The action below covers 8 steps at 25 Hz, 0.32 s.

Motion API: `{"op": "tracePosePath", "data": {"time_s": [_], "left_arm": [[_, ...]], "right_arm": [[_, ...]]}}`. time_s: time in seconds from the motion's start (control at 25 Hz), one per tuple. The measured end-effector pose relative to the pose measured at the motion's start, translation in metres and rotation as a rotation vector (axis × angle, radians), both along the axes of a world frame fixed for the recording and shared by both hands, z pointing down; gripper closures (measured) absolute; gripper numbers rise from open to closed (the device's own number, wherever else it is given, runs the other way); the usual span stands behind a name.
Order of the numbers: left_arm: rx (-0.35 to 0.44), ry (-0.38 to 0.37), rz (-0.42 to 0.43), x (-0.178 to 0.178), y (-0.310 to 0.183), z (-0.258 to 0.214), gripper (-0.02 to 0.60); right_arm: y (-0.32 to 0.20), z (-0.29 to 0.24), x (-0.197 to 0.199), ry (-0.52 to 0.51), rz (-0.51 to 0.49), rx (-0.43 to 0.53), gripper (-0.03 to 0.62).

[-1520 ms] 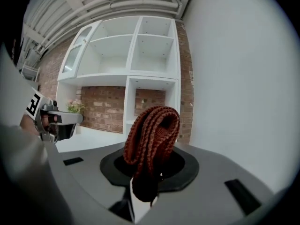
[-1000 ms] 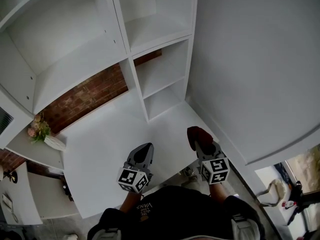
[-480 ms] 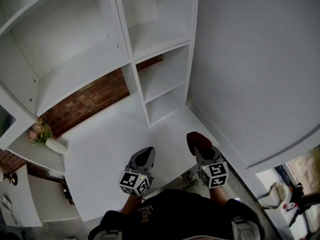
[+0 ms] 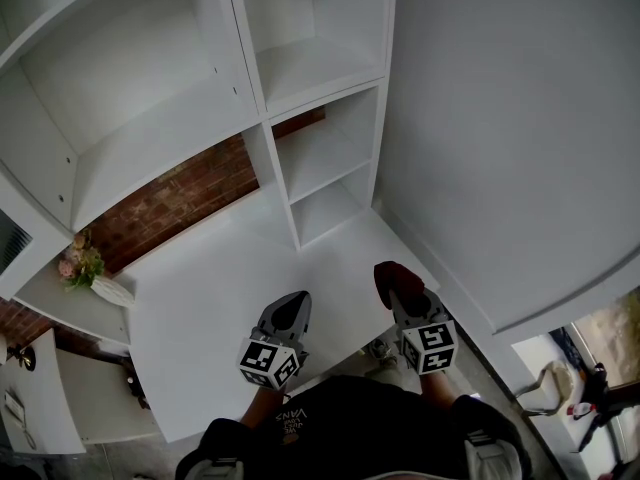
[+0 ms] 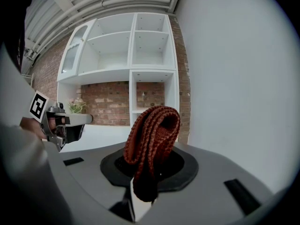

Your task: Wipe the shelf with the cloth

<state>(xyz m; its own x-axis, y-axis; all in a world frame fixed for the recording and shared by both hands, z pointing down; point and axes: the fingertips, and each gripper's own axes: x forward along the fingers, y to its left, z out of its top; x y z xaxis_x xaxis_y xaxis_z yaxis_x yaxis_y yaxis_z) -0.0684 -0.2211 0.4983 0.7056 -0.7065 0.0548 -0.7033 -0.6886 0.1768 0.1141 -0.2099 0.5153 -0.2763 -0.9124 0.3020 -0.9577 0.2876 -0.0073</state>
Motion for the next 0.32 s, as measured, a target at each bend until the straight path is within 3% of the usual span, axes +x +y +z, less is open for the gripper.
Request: {"op": "tracePosePath", "data": {"time_s": [0.32], "left_arm": [[0.002, 0.002, 0.007, -0.0015, -0.0037, 0.0012, 0.575]], "right_arm": [[-0.0031, 0.0008, -0.0033, 0.008, -0.002, 0.000, 0.507]]}}
